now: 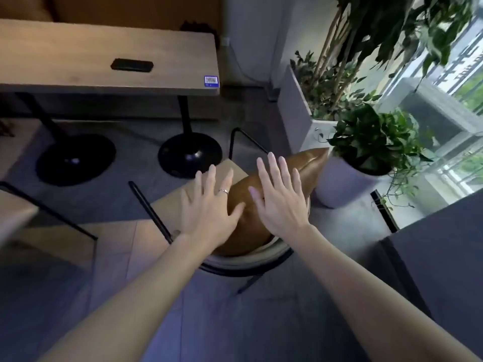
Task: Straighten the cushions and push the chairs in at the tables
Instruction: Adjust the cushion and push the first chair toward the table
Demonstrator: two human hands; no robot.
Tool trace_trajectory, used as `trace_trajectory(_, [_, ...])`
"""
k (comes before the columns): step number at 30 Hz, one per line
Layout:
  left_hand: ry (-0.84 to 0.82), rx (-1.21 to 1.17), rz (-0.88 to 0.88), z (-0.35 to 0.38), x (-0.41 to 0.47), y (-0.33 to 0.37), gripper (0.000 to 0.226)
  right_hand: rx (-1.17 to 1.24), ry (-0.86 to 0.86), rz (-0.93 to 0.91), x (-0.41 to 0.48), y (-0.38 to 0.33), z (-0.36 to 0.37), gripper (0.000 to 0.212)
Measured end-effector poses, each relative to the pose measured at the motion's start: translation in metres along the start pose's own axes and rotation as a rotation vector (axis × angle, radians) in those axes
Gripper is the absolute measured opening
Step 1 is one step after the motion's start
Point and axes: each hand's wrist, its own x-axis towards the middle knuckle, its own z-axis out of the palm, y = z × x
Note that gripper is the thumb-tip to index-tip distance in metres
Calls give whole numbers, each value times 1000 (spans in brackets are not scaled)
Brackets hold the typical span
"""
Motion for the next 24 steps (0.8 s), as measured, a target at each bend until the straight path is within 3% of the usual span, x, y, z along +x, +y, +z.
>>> trace_trajectory(5, [-100, 7, -33, 31, -2, -9, 71, 19, -100, 60, -10, 0, 34, 68])
trace_trajectory(15, [-83, -94, -24, 36, -2, -15, 66, 47, -45, 78, -11, -2, 50, 69])
trace_trajectory(17, [-98, -292, -58, 32, 0, -22, 59, 78, -21, 78, -11, 0, 48, 66])
trace_trajectory(21, [28, -1135, -377, 24, 3, -45, 30, 221, 115, 151, -16, 6, 46, 53])
trace_trajectory(22, [79, -1219, -474, 28, 2, -56, 27, 260, 153, 190, -18, 9, 46, 52])
trace_trajectory(24, [146, -1163, -599, 46, -1, -77, 34, 340, 216, 293, -21, 17, 47, 56])
